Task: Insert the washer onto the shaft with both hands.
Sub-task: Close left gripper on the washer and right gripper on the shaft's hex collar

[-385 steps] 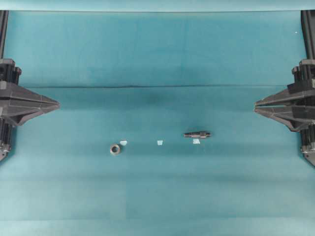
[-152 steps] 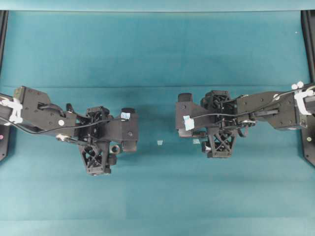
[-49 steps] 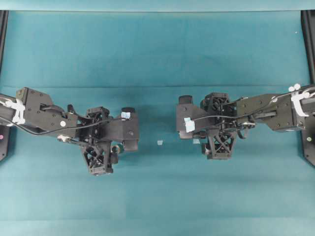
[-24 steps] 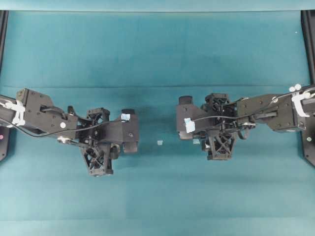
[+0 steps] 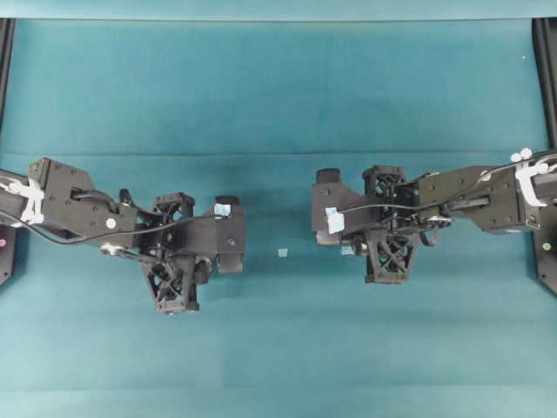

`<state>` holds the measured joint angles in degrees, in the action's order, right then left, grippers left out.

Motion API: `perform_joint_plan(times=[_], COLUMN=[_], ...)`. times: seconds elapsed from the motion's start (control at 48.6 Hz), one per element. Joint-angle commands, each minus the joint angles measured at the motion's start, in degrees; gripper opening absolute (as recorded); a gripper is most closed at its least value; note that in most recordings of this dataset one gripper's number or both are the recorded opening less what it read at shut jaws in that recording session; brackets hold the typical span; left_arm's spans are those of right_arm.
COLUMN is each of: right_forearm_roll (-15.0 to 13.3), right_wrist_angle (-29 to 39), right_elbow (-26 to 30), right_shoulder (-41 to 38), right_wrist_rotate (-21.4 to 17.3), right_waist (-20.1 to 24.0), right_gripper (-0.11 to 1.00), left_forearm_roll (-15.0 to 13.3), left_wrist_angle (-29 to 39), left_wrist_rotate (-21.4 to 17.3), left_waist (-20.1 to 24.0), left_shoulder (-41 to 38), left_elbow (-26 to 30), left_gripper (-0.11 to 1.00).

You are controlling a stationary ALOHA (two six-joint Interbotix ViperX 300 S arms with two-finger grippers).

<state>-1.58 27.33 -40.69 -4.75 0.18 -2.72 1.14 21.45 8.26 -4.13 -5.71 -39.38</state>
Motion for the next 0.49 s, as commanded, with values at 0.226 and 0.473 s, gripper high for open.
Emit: perform_joint_plan(times=[0.226,0.473], right_forearm_roll=[0.44,0.62], right_wrist_angle=[0.09,0.0], right_elbow=[0.18,0.44], right_shoulder=[0.18,0.97], right_wrist_rotate=[0.62,0.44], right_waist=[-0.35,-0.09], right_gripper=[0.0,0.0], left_forearm_roll=[0.0,0.0], left_wrist_angle=[-0.26,-0.18], left_wrist_rotate=[-0.09,0.0], left_waist=[-0.44,-0.44], left_shoulder=[1.05,2.37], left_elbow=[0.88,1.41], left_gripper=[0.37,0.37])
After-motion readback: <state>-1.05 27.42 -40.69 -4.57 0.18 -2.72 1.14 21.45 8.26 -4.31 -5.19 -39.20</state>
